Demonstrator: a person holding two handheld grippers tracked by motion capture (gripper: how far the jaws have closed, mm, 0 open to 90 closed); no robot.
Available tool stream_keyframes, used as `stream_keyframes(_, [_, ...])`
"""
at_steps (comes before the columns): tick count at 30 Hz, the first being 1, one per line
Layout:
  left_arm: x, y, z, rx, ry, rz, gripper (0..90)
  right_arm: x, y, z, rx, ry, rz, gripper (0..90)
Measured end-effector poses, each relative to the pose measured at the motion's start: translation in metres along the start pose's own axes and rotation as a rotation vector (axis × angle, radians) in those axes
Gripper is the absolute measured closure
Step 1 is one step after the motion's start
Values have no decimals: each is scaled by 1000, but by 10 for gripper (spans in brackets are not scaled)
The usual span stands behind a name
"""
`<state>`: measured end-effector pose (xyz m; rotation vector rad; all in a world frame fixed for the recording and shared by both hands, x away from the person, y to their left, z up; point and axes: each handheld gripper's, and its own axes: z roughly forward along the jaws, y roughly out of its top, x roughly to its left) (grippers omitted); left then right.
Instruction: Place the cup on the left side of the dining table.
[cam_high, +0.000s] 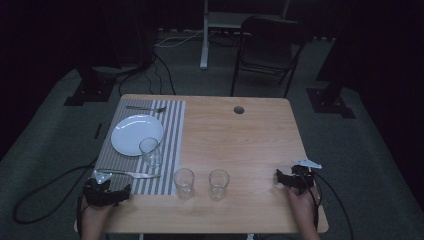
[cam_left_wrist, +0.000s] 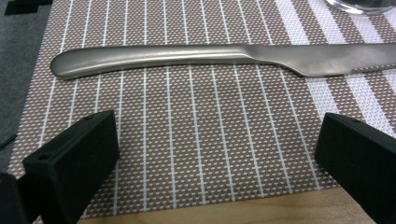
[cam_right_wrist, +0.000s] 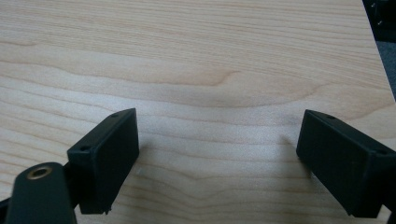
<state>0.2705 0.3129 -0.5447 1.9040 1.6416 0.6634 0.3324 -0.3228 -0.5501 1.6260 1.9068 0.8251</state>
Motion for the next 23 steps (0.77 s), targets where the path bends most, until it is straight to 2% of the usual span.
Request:
stream_keyframes(2, [1, -2, 1, -14, -9, -5, 3, 0, 0, 0, 0, 0, 0, 126])
stream_keyframes(23, [1, -2, 0, -13, -9, -6, 3, 0, 0, 0, 0, -1, 0, 126])
